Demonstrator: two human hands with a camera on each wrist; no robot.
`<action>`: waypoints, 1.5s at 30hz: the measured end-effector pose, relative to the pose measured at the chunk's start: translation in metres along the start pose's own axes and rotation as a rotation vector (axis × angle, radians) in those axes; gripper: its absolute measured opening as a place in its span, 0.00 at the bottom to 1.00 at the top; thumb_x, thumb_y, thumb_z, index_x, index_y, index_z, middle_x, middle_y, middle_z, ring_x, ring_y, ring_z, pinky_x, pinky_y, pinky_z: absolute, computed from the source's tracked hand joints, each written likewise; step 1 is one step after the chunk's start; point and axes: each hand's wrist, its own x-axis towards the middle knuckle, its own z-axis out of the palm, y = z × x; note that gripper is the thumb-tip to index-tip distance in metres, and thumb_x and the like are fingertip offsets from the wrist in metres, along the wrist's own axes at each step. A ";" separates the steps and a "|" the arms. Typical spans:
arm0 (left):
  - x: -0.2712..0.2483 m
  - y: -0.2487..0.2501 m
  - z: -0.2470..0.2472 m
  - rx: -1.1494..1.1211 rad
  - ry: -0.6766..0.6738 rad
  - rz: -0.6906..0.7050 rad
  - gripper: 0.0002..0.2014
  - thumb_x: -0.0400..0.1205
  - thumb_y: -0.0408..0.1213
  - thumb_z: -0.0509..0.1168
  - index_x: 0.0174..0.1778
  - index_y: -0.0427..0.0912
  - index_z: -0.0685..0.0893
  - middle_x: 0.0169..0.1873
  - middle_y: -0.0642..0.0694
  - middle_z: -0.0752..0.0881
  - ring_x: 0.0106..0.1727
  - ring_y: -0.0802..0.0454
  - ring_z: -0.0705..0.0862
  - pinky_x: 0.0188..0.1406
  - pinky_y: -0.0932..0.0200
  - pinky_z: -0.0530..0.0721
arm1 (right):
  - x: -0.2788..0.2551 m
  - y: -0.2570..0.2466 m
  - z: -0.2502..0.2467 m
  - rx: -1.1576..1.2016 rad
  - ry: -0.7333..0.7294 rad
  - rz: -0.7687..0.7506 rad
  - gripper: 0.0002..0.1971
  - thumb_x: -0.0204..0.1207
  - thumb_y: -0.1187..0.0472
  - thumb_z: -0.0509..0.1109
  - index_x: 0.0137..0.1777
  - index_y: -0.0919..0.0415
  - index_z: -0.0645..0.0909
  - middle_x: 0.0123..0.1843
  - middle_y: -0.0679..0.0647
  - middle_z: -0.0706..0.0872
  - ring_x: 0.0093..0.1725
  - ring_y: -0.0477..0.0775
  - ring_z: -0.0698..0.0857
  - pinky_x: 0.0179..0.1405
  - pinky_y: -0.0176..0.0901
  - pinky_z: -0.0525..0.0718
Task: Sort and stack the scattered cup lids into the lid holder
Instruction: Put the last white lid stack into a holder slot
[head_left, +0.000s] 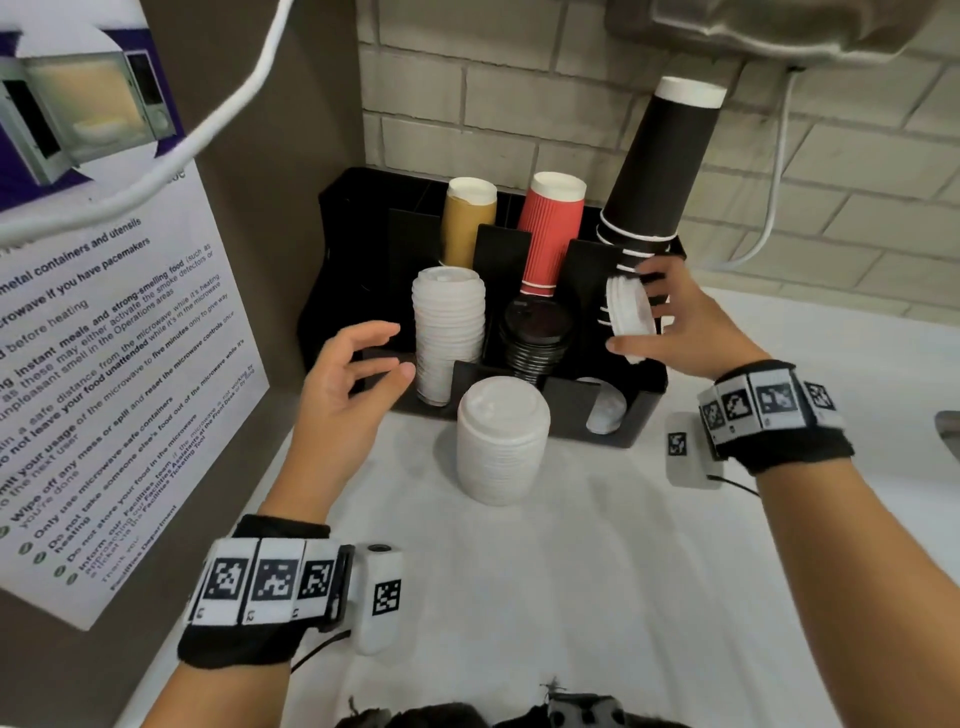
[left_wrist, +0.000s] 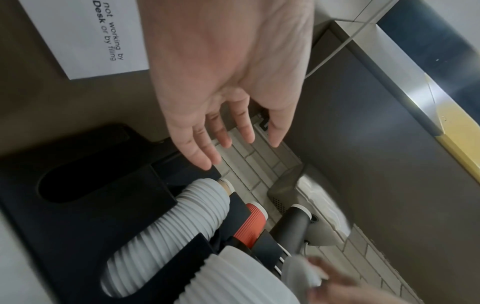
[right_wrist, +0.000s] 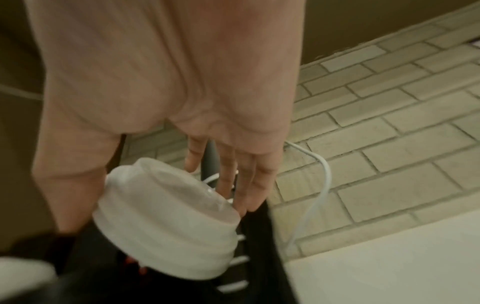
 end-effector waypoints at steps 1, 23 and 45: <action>0.000 0.000 0.000 0.009 -0.001 -0.002 0.18 0.81 0.29 0.69 0.57 0.59 0.82 0.62 0.56 0.82 0.55 0.61 0.85 0.57 0.59 0.81 | 0.005 0.006 0.002 -0.087 -0.038 0.022 0.42 0.61 0.59 0.84 0.73 0.54 0.64 0.65 0.55 0.76 0.62 0.59 0.79 0.60 0.54 0.80; -0.003 0.002 0.007 0.040 -0.031 -0.017 0.15 0.81 0.29 0.69 0.58 0.52 0.82 0.64 0.47 0.82 0.51 0.67 0.84 0.48 0.74 0.80 | 0.016 0.023 0.065 -1.190 -0.437 -0.020 0.44 0.56 0.39 0.76 0.75 0.45 0.68 0.68 0.46 0.73 0.69 0.54 0.71 0.69 0.80 0.49; -0.003 -0.002 0.004 0.041 -0.028 -0.018 0.16 0.81 0.29 0.69 0.56 0.58 0.83 0.64 0.48 0.82 0.52 0.67 0.84 0.50 0.73 0.80 | -0.016 -0.019 0.050 -0.506 0.024 -0.178 0.19 0.74 0.68 0.65 0.63 0.53 0.80 0.53 0.50 0.85 0.59 0.55 0.80 0.65 0.56 0.71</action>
